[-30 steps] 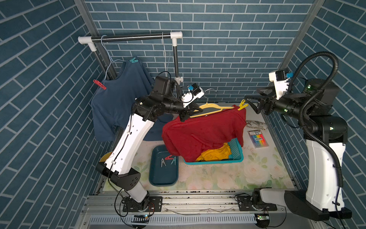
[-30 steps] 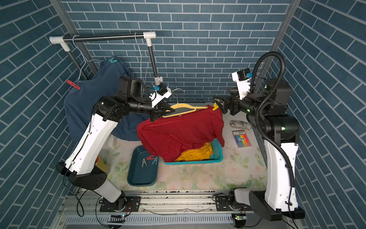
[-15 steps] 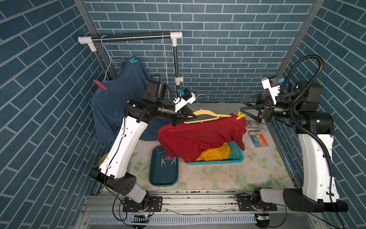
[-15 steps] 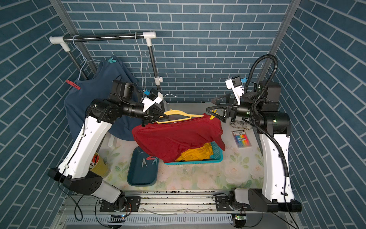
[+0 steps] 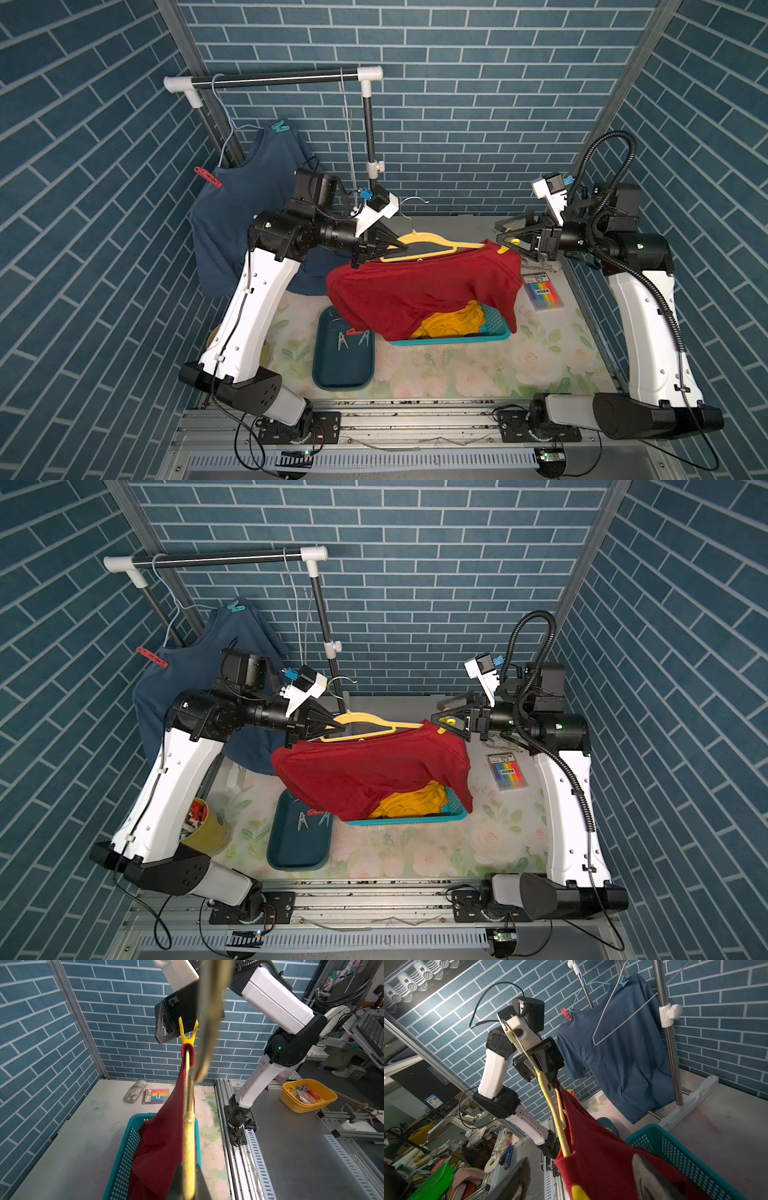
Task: Remove the clothespins securing t-shirts to the hanger
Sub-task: Remove the clothespin from the hanger.
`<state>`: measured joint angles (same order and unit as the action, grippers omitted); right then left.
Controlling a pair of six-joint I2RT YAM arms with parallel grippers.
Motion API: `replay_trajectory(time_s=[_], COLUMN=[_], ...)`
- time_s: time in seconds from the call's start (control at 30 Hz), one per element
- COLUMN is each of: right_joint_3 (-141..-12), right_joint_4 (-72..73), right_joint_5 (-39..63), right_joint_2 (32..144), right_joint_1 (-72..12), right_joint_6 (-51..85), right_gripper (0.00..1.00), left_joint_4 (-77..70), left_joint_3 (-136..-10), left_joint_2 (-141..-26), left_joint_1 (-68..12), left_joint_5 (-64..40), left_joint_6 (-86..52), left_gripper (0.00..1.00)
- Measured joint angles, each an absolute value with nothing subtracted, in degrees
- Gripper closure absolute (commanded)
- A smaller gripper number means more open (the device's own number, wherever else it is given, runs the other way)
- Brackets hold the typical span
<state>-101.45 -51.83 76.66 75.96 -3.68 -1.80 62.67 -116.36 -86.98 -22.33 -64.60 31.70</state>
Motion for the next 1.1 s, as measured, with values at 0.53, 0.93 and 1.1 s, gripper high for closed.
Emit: replay_trajectory(time_s=[0.53,0.93,1.1], right_joint_3=[-98.91,-98.94,-99.35], right_joint_4=[-50.54,-49.69,-48.58], right_joint_5=[75.96,65.67,57.65], right_joint_2=[74.46,72.51,70.43], right_joint_1=[-3.66,-3.46,-3.49], right_joint_6=[-2.7,-1.69,-0.12], right_gripper=[0.85,1.0,1.0], left_joint_4=[61.93,60.95,60.4], left_joint_3=[-116.36,-116.73,-118.58], left_joint_2=[-87.0,-89.17,-91.7], left_joint_1=[-22.0,-22.0,-22.02], left_joint_5=[-65.23,-65.49,-66.22], left_joint_6=[30.68,28.99,27.94], left_gripper=[1.0,1.0,1.0])
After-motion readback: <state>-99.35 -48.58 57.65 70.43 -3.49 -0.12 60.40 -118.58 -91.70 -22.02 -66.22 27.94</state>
